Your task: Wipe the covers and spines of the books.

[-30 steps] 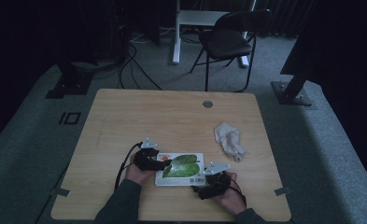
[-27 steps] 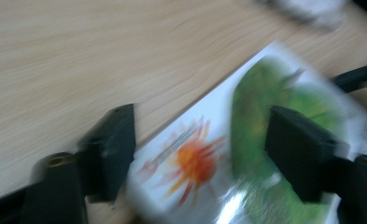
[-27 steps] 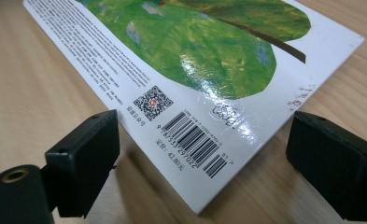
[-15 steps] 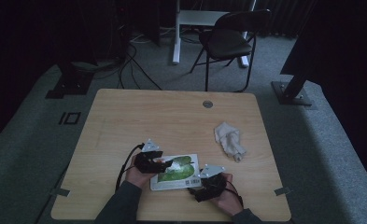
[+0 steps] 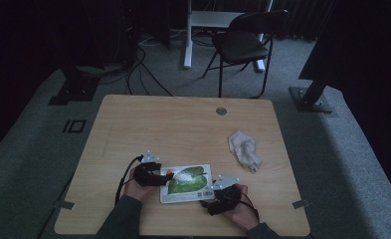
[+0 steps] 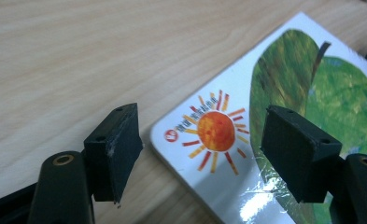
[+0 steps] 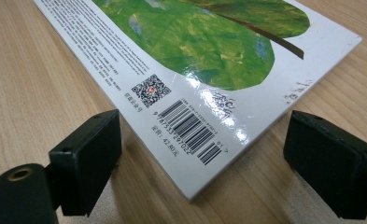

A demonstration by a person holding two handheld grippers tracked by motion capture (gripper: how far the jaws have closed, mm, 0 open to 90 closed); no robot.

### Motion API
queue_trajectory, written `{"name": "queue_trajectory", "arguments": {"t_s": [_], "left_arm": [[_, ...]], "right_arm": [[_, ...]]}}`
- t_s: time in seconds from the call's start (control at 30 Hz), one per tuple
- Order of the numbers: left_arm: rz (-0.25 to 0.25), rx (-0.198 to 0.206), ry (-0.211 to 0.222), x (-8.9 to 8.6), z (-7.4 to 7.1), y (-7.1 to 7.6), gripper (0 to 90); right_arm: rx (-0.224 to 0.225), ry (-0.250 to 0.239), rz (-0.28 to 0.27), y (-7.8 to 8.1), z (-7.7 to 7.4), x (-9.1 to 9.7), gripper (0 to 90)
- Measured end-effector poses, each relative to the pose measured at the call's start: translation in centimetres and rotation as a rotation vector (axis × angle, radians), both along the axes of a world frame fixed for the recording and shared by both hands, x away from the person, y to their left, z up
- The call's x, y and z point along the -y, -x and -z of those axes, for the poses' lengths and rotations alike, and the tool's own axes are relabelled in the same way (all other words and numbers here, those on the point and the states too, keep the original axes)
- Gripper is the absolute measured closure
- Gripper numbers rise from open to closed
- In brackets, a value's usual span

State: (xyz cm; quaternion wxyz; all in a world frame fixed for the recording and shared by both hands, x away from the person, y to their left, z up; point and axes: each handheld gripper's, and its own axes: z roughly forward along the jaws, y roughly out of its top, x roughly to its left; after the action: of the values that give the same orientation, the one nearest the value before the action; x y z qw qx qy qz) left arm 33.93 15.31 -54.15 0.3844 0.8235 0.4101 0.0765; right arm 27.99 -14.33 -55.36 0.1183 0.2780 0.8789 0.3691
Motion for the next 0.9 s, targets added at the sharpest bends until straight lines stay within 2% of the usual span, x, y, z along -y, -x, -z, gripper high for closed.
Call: {"name": "queue_trajectory", "arguments": {"t_s": [0.1, 0.33, 0.63, 0.73, 0.8, 0.9], "left_arm": [[0.005, 0.004, -0.020, 0.4, 0.0, 0.1, 26.4], [-0.010, 0.002, -0.017, 0.6, -0.2, 0.1, 26.3], [-0.021, 0.006, 0.027, 0.4, -0.8, 0.4, 26.2], [-0.031, 0.026, 0.065, 0.2, -1.4, 0.5, 26.2], [-0.030, 0.040, 0.089, 0.1, -2.0, 0.6, 26.2], [-0.023, 0.058, 0.098, 0.1, -2.6, 0.7, 26.2]], "right_arm": [[-0.001, -0.001, 0.001, 0.0, 0.0, 0.0, 11.3], [0.001, -0.001, 0.003, 0.0, 0.0, -0.3, 10.6], [-0.002, 0.000, -0.002, 0.0, 0.0, -0.3, 9.4], [-0.006, -0.005, 0.001, 0.0, 0.0, -0.3, 9.3], [-0.024, -0.024, -0.002, -0.2, 0.0, -0.1, 9.1], [-0.002, 0.011, -0.006, -0.1, 0.0, -0.3, 9.0]]}}
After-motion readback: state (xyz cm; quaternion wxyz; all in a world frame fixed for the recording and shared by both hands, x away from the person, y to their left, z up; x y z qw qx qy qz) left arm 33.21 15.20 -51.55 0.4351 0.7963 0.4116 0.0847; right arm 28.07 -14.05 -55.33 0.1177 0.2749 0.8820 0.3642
